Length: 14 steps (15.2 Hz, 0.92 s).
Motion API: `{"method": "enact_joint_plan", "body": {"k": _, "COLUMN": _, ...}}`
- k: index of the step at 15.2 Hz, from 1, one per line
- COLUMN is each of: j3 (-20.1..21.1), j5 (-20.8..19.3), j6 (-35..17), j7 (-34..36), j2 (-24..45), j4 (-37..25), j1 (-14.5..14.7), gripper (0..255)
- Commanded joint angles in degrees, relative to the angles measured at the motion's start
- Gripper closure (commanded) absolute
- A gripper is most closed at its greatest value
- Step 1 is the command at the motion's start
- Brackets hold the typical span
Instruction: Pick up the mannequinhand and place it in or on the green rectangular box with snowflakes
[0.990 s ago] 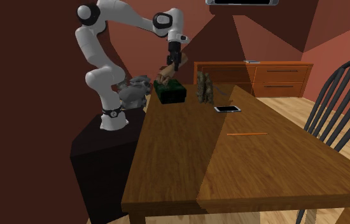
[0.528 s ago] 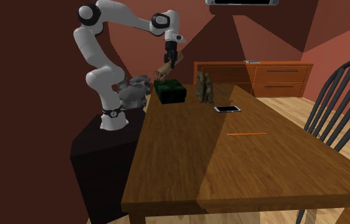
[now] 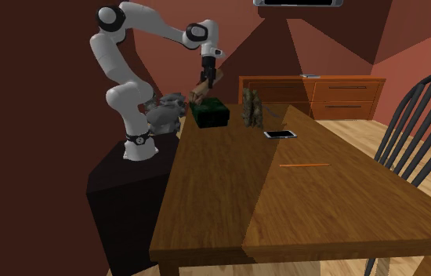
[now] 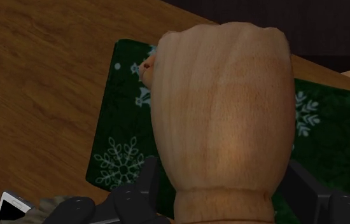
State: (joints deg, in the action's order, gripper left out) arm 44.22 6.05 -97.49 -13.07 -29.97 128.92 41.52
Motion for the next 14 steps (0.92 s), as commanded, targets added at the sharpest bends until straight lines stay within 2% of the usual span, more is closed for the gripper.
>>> {"method": "enact_joint_plan", "body": {"k": 1, "j3": 0.42, "j5": 0.09, "j6": -1.51, "j7": 0.28, "j2": 0.23, "j4": 1.25, "j1": -0.02, "gripper": 255}}
{"method": "enact_joint_plan", "body": {"k": 8, "j3": 2.33, "j5": 0.35, "j6": -7.00, "j7": 1.60, "j2": 1.55, "j4": 5.58, "j1": -0.20, "gripper": 255}}
{"method": "enact_joint_plan", "body": {"k": 14, "j3": 2.33, "j5": 0.35, "j6": -7.00, "j7": 1.60, "j2": 1.55, "j4": 5.58, "j1": -0.20, "gripper": 255}}
